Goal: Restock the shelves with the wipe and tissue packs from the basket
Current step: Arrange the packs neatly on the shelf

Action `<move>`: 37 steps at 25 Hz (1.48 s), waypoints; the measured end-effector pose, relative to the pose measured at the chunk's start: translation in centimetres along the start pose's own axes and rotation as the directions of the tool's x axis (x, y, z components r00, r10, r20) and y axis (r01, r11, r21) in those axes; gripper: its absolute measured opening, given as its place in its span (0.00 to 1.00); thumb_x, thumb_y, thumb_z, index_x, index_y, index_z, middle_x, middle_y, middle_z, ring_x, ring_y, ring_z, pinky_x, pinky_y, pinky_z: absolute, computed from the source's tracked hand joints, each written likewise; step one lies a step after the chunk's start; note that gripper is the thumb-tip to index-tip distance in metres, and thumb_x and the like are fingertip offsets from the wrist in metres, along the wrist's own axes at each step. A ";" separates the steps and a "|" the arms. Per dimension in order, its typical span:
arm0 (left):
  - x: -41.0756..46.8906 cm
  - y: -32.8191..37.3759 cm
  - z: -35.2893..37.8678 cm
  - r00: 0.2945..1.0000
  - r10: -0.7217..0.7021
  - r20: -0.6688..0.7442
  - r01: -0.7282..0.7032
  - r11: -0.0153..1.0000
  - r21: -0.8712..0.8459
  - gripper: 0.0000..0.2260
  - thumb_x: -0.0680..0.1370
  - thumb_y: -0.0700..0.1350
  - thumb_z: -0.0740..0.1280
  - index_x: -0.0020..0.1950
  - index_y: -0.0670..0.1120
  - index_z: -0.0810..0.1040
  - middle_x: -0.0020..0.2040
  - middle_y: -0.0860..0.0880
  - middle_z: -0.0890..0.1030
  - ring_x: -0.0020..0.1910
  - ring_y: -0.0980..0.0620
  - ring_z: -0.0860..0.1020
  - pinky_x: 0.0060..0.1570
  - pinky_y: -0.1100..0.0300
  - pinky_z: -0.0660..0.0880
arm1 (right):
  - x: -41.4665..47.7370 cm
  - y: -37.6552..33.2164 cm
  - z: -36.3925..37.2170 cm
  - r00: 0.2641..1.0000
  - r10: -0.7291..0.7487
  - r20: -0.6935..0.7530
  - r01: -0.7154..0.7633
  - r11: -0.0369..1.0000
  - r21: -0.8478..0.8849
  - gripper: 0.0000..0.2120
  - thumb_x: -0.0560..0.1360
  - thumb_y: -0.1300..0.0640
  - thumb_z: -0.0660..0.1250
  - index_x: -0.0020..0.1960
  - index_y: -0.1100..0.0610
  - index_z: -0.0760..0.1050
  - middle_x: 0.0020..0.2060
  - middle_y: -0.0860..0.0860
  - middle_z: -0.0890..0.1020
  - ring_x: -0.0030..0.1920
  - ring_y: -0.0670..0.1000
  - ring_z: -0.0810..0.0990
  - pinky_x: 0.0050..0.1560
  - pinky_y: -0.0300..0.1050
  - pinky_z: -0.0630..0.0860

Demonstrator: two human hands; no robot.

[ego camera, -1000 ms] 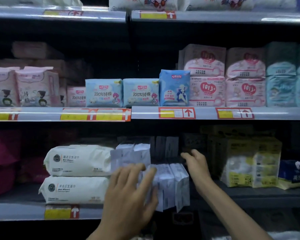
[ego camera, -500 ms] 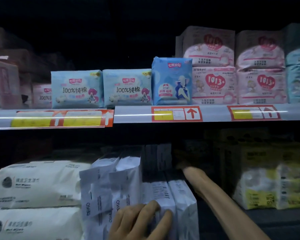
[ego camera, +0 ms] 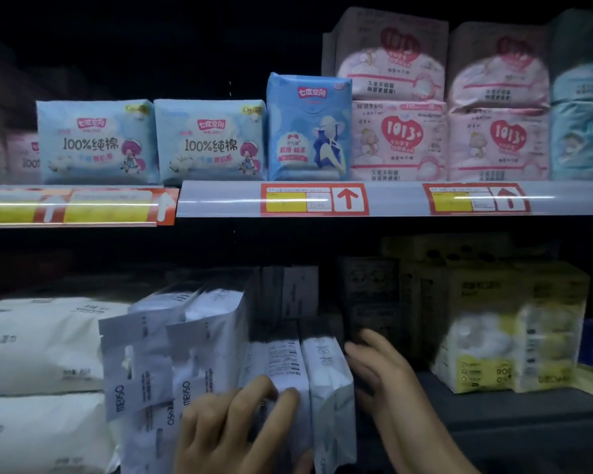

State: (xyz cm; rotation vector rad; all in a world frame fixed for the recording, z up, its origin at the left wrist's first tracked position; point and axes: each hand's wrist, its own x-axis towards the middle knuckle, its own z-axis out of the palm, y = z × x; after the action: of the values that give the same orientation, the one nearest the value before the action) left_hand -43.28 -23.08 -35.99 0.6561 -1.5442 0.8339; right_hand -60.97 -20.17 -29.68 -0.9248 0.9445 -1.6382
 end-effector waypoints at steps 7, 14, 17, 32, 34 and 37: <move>-0.5 -1.2 0.0 0.988 0.151 0.030 -0.151 0.989 -0.003 0.26 0.62 0.56 0.69 0.59 0.50 0.79 0.56 0.50 0.76 0.49 0.46 0.72 0.50 0.51 0.66 | -1.5 2.0 0.7 0.993 0.077 0.089 -0.081 0.995 0.049 0.25 0.76 0.36 0.66 0.65 0.50 0.83 0.63 0.54 0.84 0.62 0.53 0.84 0.71 0.54 0.72; -1.5 -0.8 -6.0 0.946 0.127 0.299 -0.103 0.990 -0.093 0.24 0.71 0.48 0.68 0.67 0.47 0.83 0.71 0.45 0.79 0.73 0.47 0.74 0.70 0.45 0.70 | -5.5 5.1 5.4 0.863 -0.488 -0.134 0.355 0.772 -0.526 0.23 0.83 0.39 0.47 0.65 0.44 0.77 0.58 0.44 0.84 0.59 0.50 0.82 0.52 0.45 0.76; -2.2 -2.1 -9.1 0.958 0.090 0.273 -0.067 0.994 -0.091 0.18 0.71 0.44 0.71 0.61 0.49 0.85 0.67 0.44 0.82 0.67 0.45 0.77 0.64 0.44 0.75 | -3.9 5.3 5.9 0.793 -0.559 -0.244 0.354 0.748 -0.562 0.23 0.84 0.37 0.48 0.70 0.44 0.73 0.63 0.46 0.81 0.63 0.51 0.80 0.62 0.54 0.78; 2.3 -3.2 -11.0 0.482 -0.644 0.594 0.615 0.731 0.294 0.16 0.77 0.66 0.67 0.51 0.55 0.72 0.52 0.57 0.75 0.51 0.53 0.81 0.44 0.56 0.74 | -6.4 7.3 5.8 0.881 -0.467 -0.079 0.161 0.452 -0.877 0.65 0.64 0.32 0.79 0.83 0.46 0.36 0.84 0.52 0.49 0.83 0.58 0.54 0.75 0.62 0.68; 2.0 -3.2 -12.6 0.565 -0.627 0.537 0.652 0.738 0.176 0.12 0.79 0.61 0.68 0.56 0.56 0.73 0.53 0.59 0.77 0.48 0.56 0.81 0.44 0.59 0.76 | -8.3 7.0 6.8 0.767 -0.640 0.045 0.233 0.213 -0.949 0.59 0.72 0.39 0.76 0.85 0.50 0.37 0.84 0.55 0.43 0.84 0.58 0.45 0.80 0.62 0.60; 1.5 -4.2 -13.3 0.853 -0.449 0.267 0.429 0.894 0.133 0.17 0.77 0.46 0.73 0.64 0.45 0.77 0.61 0.48 0.80 0.55 0.48 0.82 0.50 0.56 0.79 | -10.1 7.3 9.3 0.474 -0.706 0.526 0.509 -0.268 -0.818 0.42 0.77 0.58 0.71 0.85 0.53 0.53 0.84 0.58 0.52 0.84 0.61 0.51 0.78 0.59 0.63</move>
State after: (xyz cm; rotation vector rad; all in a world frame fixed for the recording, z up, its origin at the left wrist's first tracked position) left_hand -32.41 -14.69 -33.40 1.1767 -1.5400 0.4540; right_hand -47.65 -13.29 -33.80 -2.6867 1.9675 -1.7765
